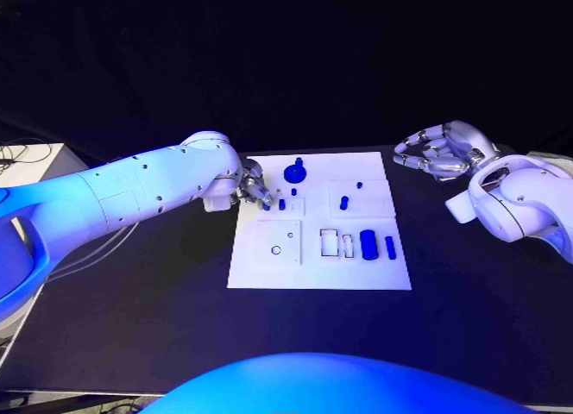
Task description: Assemble the parts on the task board
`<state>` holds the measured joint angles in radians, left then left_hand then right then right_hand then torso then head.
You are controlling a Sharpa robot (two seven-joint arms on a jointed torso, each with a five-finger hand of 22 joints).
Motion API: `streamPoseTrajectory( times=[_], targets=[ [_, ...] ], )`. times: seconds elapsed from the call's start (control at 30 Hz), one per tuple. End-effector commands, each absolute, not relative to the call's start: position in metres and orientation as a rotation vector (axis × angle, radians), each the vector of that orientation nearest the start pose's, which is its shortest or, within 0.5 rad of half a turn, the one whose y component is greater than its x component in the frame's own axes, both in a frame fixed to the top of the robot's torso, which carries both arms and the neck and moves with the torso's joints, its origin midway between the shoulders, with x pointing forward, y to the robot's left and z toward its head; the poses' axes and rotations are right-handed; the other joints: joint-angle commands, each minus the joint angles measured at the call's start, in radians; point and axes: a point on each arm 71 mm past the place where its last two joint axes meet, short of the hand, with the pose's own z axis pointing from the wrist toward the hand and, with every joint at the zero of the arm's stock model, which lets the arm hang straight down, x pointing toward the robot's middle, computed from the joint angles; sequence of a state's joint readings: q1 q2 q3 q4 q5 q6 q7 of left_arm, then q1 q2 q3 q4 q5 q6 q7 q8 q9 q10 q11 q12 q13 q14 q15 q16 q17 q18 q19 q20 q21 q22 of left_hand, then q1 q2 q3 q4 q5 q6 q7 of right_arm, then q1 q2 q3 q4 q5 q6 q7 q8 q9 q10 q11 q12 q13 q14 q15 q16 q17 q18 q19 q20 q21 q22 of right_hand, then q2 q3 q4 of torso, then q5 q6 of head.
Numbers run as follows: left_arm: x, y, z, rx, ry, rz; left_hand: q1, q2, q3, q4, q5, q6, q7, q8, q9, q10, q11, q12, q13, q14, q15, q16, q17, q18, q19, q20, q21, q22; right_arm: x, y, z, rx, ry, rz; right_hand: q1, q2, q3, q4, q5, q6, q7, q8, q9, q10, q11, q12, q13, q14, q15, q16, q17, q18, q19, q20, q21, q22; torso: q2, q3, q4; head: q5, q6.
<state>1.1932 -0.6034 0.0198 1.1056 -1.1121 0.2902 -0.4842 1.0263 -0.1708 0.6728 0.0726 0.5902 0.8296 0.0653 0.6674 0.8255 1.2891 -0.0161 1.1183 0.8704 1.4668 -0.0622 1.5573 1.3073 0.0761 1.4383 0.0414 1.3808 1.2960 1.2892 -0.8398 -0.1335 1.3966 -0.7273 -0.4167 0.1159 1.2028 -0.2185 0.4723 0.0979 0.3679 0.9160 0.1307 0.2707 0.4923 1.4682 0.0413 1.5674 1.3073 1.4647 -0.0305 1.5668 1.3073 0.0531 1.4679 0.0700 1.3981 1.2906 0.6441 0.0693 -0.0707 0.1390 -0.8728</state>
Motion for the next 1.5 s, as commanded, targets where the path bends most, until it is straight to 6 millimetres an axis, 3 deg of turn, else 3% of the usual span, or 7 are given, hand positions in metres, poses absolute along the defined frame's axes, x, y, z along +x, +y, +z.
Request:
streamPoseTrajectory(
  times=[0.03,0.3,1.0,1.1,1.23,1.27,1.5],
  targets=[
    [0.539,0.213,-0.248,-0.231,2.420,-0.312,-0.016,-0.007,-0.029,0.021,-0.005,0.006,0.000,-0.008,-0.012,-0.005,0.006,-0.003,0.002,0.097,-0.007,-0.003,0.245,-0.010,-0.001,0.000,-0.005,-0.002,0.515,-0.245,-0.176,0.470,1.612,0.942,0.005,-0.002,0.001,0.005,0.000,-0.001,0.002,-0.002,0.001,0.101,0.007,0.002,0.261,0.106,0.005,0.004,0.263,0.003,0.011,0.006,-0.002,-0.001,0.000,0.0008,-0.0008,0.001,0.000],
    [0.541,0.217,-0.249,-0.247,2.408,-0.299,-0.024,-0.011,-0.095,0.071,-0.010,0.014,0.001,-0.023,-0.019,-0.007,0.008,-0.005,0.005,0.097,-0.006,-0.003,0.245,-0.010,0.000,0.000,-0.007,-0.002,0.515,-0.245,-0.176,0.470,1.611,0.943,0.005,-0.002,0.001,0.005,0.000,-0.001,0.002,-0.002,0.001,0.101,0.007,0.002,0.261,0.106,0.005,0.004,0.263,0.003,0.011,0.006,-0.002,-0.001,0.000,0.0015,-0.0015,0.001,0.000],
    [0.544,0.227,-0.249,-0.241,2.396,-0.245,-0.013,-0.023,-0.188,0.122,-0.040,0.025,0.000,-0.030,-0.020,-0.006,0.007,-0.005,0.011,0.098,-0.006,-0.001,0.247,-0.011,0.003,0.000,-0.009,-0.002,0.515,-0.246,-0.175,0.470,1.610,0.942,0.005,-0.002,0.001,0.005,0.000,-0.001,0.002,-0.002,0.001,0.101,0.007,0.002,0.261,0.106,0.005,0.004,0.263,0.003,0.011,0.006,-0.002,-0.001,0.001,-0.0004,-0.0009,-0.002,0.000],
    [0.544,0.226,-0.249,-0.245,2.398,-0.251,0.003,-0.021,-0.227,0.152,-0.137,0.027,0.001,-0.036,-0.022,-0.006,0.008,-0.006,0.013,0.098,-0.006,-0.001,0.247,-0.011,0.003,0.000,-0.009,-0.001,0.515,-0.245,-0.175,0.470,1.610,0.943,0.005,-0.002,0.001,0.005,0.000,-0.001,0.002,-0.002,0.001,0.101,0.007,0.002,0.261,0.106,0.005,0.004,0.263,0.003,0.011,0.006,-0.002,-0.001,0.001,-0.0003,-0.0002,-0.002,0.000],
    [0.543,0.225,-0.249,-0.253,2.397,-0.261,0.023,-0.022,-0.266,0.194,-0.237,0.030,0.002,-0.042,-0.022,-0.006,0.009,-0.007,0.017,0.098,-0.004,-0.001,0.247,-0.011,0.004,0.001,-0.010,-0.001,0.515,-0.245,-0.175,0.469,1.610,0.944,0.005,-0.002,0.001,0.005,0.000,-0.001,0.002,-0.002,0.001,0.101,0.007,0.002,0.261,0.106,0.005,0.004,0.263,0.003,0.011,0.006,-0.002,-0.001,0.001,-0.0011,-0.0008,-0.003,0.000],
    [0.543,0.225,-0.249,-0.256,2.396,-0.264,0.025,-0.022,-0.273,0.203,-0.251,0.031,0.002,-0.042,-0.022,-0.006,0.009,-0.007,0.017,0.098,-0.004,-0.001,0.247,-0.011,0.003,0.002,-0.011,-0.002,0.515,-0.245,-0.175,0.469,1.610,0.944,0.005,-0.002,0.001,0.005,0.000,-0.001,0.002,-0.002,0.001,0.101,0.007,0.002,0.261,0.106,0.005,0.004,0.263,0.003,0.011,0.006,-0.002,-0.001,0.001,-0.0009,-0.0008,-0.002,0.000],
    [0.542,0.225,-0.246,-0.293,2.371,-0.303,0.027,-0.022,-0.283,0.213,-0.264,0.032,0.002,-0.043,-0.022,-0.005,0.010,-0.007,0.018,0.098,-0.004,-0.001,0.247,-0.011,0.004,0.002,-0.011,-0.002,0.515,-0.244,-0.176,0.468,1.610,0.944,0.005,-0.002,0.001,0.005,0.000,-0.001,0.002,-0.002,0.001,0.101,0.007,0.002,0.261,0.106,0.005,0.004,0.263,0.003,0.011,0.006,-0.002,-0.001,0.001,-0.0008,-0.0007,-0.002,0.000]
  ],
)
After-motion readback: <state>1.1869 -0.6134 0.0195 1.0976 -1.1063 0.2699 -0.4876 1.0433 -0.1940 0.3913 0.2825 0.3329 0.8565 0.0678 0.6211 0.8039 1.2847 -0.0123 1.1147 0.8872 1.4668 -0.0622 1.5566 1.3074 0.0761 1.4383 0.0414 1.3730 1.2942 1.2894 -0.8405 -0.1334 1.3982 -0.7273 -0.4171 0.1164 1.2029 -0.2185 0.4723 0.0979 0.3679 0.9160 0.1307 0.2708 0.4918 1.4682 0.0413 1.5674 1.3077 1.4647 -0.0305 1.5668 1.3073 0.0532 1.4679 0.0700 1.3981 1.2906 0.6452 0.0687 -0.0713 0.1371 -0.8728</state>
